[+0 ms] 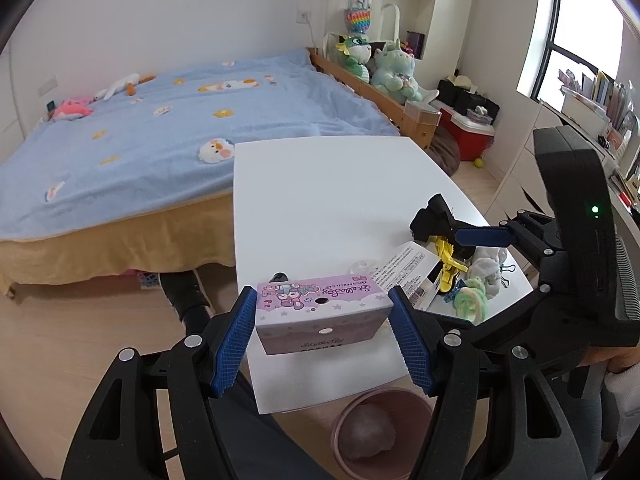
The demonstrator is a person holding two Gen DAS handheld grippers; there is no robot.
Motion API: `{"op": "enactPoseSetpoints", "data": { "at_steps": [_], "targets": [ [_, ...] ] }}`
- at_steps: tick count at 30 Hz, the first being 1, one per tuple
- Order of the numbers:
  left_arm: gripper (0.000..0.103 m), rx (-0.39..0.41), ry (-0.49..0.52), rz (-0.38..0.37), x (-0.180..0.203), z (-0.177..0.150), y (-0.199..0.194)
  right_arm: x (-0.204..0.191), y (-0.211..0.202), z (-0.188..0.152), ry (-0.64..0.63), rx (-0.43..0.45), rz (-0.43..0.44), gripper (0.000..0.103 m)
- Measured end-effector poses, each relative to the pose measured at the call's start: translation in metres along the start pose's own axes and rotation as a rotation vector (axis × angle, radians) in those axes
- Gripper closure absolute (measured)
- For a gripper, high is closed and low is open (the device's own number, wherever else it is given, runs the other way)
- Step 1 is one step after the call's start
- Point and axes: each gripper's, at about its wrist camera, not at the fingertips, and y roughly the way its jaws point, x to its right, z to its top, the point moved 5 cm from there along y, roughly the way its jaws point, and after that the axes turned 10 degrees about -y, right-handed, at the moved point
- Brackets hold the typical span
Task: Collect trash
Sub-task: 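Grasp the white medicine box with the right gripper while the left gripper holds the pink box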
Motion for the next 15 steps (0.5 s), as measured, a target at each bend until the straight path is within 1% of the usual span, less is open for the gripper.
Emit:
{"op": "enactPoseSetpoints", "data": {
  "at_steps": [12,14,15],
  "targets": [
    [0.038,0.01,0.008,-0.023,0.002,0.001,-0.009,-0.002,0.013,0.008,-0.008,0.0,0.01,0.003],
    [0.038,0.009,0.012,-0.026,0.004,0.001,-0.008,-0.002,0.013,0.009,-0.008,0.002,0.013,0.005],
    [0.038,0.009,0.013,-0.027,0.004,0.001,-0.008,-0.002,0.014,0.008,-0.008,0.0,0.016,0.013]
  ]
}}
